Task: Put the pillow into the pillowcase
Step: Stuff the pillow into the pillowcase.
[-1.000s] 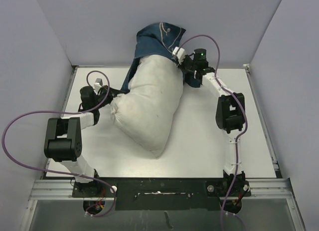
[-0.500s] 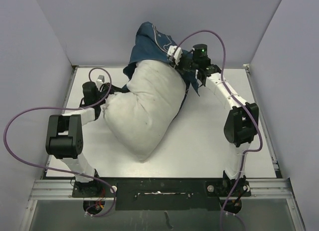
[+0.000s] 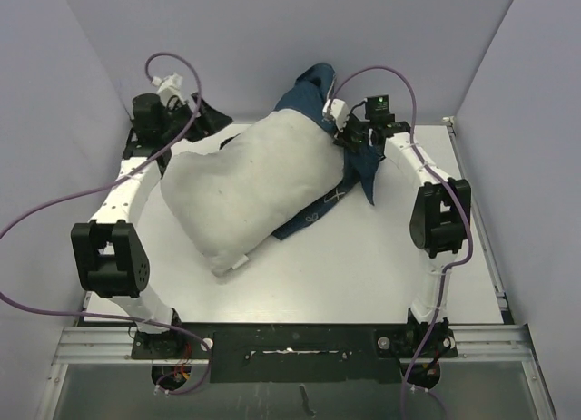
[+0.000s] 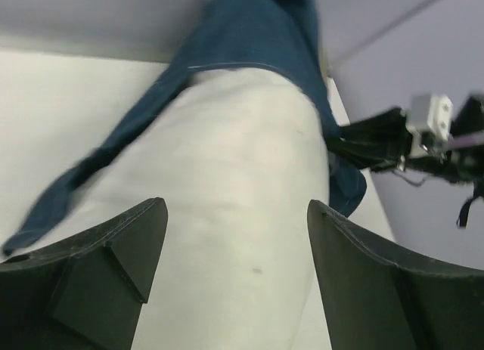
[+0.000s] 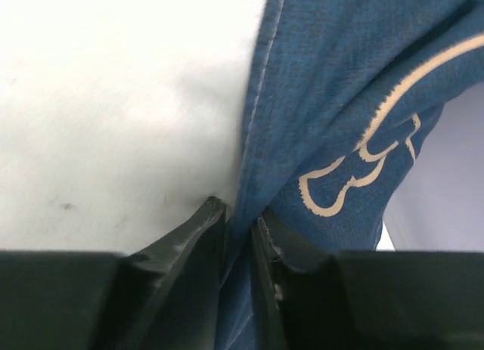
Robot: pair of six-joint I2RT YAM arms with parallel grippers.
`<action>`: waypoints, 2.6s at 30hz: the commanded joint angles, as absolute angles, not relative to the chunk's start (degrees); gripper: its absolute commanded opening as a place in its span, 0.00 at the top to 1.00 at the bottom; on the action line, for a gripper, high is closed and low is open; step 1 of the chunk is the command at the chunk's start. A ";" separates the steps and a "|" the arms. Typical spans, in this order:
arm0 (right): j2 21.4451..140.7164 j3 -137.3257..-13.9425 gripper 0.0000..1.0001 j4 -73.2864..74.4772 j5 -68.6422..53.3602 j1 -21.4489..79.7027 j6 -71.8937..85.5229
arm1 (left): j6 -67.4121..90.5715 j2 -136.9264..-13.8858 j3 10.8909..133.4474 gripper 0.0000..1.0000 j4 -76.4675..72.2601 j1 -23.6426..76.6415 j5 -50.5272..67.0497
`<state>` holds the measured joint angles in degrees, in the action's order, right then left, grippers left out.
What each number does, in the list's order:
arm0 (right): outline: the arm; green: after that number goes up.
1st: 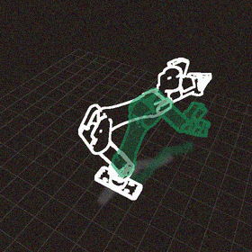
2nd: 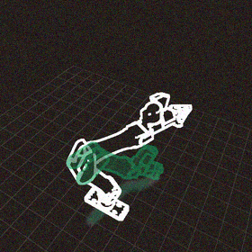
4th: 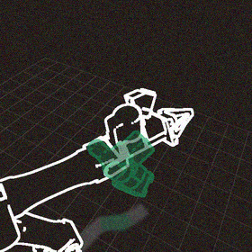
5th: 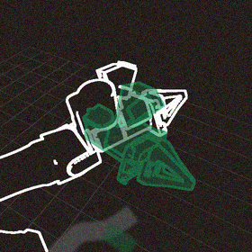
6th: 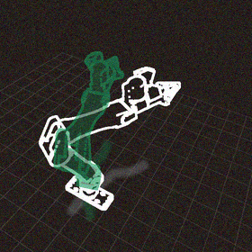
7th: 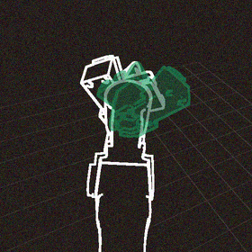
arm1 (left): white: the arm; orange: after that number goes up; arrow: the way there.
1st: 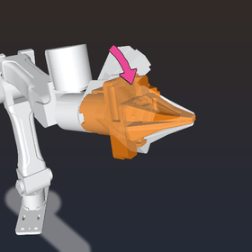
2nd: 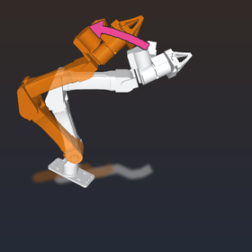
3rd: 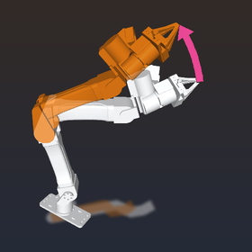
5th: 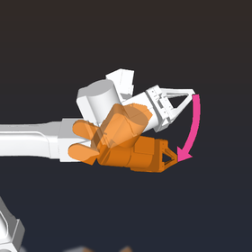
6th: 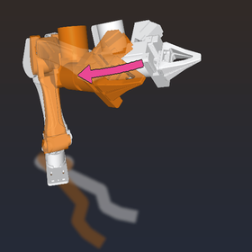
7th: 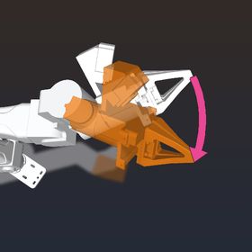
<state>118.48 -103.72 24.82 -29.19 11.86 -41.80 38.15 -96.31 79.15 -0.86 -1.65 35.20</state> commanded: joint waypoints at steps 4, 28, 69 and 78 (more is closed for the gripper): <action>113.50 -110.77 0.25 27.75 -28.62 10.38 -41.33 | 5.70 -93.84 88.69 0.25 6.57 17.08 34.25; 107.98 -102.33 0.04 41.99 -37.29 3.50 -34.69 | -20.79 -114.48 98.53 0.30 20.11 27.60 25.57; 116.39 -110.57 0.99 40.80 -36.60 0.65 -19.62 | -13.51 -106.65 81.94 1.00 5.20 23.17 41.18; 108.47 -106.38 0.83 25.15 -5.34 -6.81 -28.33 | -15.75 -104.87 81.14 1.00 5.71 22.64 46.59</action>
<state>115.11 -107.74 35.75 -21.82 -3.29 -23.11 -14.55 -109.10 81.54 4.12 22.98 40.91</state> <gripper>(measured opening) 0.042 0.018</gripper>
